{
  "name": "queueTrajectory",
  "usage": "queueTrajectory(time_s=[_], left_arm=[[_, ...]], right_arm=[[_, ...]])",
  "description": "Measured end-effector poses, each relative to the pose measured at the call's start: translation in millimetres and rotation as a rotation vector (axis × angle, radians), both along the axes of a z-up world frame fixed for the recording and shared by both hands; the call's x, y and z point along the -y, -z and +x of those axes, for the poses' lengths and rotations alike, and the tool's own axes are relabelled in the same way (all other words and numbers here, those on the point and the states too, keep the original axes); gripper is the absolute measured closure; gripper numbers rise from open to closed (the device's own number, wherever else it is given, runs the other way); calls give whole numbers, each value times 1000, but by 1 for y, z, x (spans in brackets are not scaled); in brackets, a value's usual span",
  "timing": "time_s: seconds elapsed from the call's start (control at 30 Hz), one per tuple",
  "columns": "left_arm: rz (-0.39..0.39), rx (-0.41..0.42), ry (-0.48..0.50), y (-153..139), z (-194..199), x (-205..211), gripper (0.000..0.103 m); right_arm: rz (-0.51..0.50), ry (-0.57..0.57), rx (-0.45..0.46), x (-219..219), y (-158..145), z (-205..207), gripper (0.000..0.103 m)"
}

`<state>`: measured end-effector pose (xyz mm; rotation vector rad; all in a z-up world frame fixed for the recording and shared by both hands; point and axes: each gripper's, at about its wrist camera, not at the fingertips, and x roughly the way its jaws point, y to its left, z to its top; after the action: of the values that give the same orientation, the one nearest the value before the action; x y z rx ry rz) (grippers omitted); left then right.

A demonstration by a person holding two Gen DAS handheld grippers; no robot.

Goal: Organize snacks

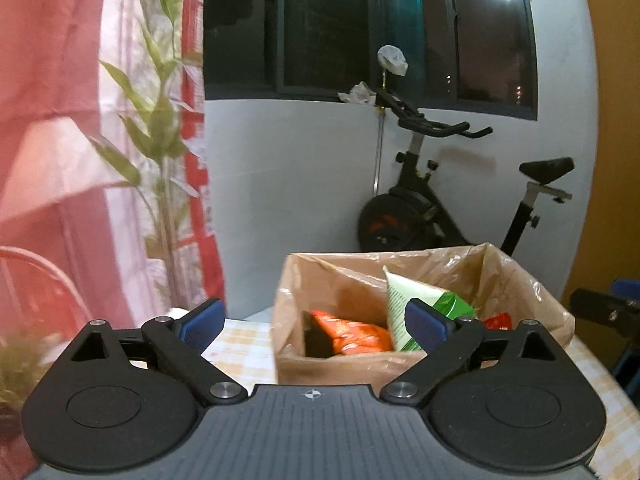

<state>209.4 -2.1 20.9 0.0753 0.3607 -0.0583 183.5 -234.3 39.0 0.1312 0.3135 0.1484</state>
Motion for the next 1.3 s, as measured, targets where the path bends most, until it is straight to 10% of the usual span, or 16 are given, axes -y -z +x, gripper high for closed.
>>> queueTrajectory(time_s=[0.53,1.3], left_arm=[[-5,85,-11,-37,-108,-9,5],[-65,112,-40,-36,-132,-14,5]], right_arm=[[-45,-6,62,-33,-38,-94,0],[-16,-19,-2,-44,-31,-107,0]])
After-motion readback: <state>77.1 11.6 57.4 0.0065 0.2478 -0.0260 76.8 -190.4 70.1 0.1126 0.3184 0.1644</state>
